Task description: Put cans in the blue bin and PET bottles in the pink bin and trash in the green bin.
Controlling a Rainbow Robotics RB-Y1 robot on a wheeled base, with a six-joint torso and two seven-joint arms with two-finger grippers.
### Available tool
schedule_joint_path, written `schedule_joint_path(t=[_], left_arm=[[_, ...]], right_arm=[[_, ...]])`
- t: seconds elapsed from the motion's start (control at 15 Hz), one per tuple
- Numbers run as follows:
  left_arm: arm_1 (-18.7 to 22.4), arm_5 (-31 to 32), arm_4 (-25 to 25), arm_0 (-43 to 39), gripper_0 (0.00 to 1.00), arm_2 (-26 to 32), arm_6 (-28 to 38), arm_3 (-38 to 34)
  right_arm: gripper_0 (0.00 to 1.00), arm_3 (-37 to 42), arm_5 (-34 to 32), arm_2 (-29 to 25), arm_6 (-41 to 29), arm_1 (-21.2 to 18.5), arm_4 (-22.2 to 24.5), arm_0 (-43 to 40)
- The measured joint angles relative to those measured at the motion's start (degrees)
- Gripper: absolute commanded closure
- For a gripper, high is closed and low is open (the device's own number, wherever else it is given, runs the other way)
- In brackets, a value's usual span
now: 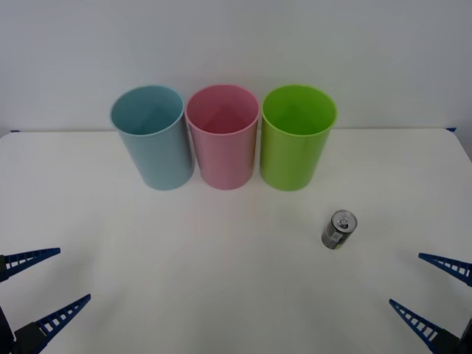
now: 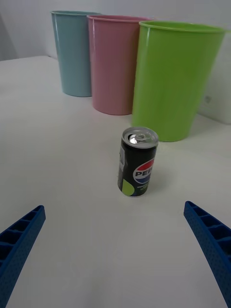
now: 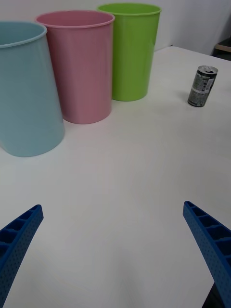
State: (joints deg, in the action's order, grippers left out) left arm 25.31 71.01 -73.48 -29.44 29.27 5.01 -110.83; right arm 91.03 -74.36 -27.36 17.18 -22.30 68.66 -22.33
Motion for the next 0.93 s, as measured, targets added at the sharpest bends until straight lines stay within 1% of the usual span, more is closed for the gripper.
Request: schedule_joint_path(t=[0.13,0.33,0.73,0.93], left_arm=[[0.0,0.0,0.0,0.0,0.0,0.0,0.0,0.0],[0.0,0.0,0.0,0.0,0.0,0.0,0.0,0.0],[0.0,0.0,0.0,0.0,0.0,0.0,0.0,0.0],[0.0,0.0,0.0,0.0,0.0,0.0,0.0,0.0]], right_arm=[[0.0,-4.5,0.18,0.24,2.74,0.05,-0.06,2.42],[0.0,-8.46,1.16,2.13,3.85,0.02,-0.15,4.92],[0.0,-9.41,11.34,9.71,5.63,0.51,-3.48,6.15],[0.0,-9.44,13.53,10.56,6.58,3.15,-3.09,6.9]])
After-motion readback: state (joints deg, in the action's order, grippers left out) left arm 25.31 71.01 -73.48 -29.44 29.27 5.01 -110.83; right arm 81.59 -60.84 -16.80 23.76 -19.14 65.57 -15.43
